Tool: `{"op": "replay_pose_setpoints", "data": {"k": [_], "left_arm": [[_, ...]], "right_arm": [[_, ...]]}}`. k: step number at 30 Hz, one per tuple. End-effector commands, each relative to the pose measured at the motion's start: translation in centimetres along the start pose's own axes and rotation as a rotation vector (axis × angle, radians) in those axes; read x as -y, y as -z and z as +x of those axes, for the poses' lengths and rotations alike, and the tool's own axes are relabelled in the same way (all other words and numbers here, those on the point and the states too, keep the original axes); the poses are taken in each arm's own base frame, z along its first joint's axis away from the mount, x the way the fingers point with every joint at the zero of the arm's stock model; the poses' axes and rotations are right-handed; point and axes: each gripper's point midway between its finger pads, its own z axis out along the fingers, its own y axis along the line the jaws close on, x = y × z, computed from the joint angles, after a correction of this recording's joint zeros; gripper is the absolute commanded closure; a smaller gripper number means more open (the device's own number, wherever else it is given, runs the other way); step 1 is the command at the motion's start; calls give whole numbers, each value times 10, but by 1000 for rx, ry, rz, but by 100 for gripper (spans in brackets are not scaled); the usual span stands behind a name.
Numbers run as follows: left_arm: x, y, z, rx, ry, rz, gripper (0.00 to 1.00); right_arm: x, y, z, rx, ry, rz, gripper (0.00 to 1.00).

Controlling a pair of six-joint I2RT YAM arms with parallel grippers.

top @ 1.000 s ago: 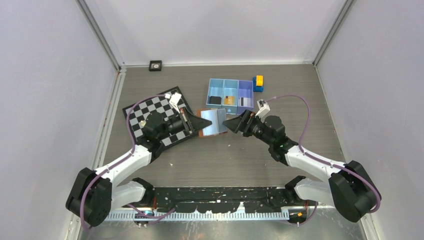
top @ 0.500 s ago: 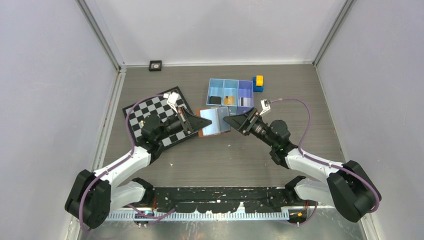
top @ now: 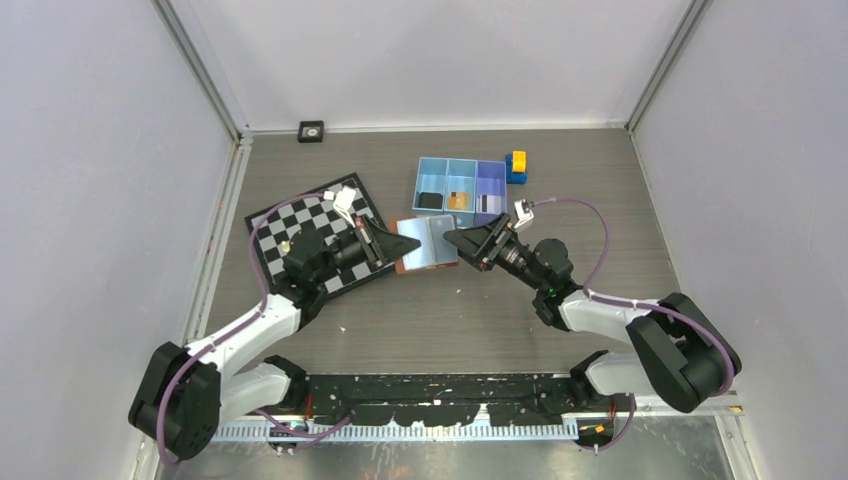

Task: Take the credit cards out of the card holder
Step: Remove the credit card from the card holder.

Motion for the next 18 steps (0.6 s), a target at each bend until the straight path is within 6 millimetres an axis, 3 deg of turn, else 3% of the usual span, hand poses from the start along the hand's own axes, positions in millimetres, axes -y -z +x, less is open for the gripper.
{"op": "replay_pose_setpoints", "data": {"k": [1, 4, 11, 14, 18], "left_arm": [[-28, 7, -9, 53, -54, -174, 100], [-43, 13, -11, 72, -62, -268, 100], [-35, 4, -5, 22, -52, -197, 100], [-31, 1, -4, 17, -50, -163, 100], [-31, 3, -5, 22, -53, -176, 100]], "right_arm": [[-37, 9, -12, 60, 73, -119, 18], [-29, 12, -16, 82, 94, -67, 25], [-25, 5, -13, 42, 123, -40, 55], [-10, -1, -9, 1, 128, 34, 56], [-10, -4, -6, -29, 140, 32, 56]]}}
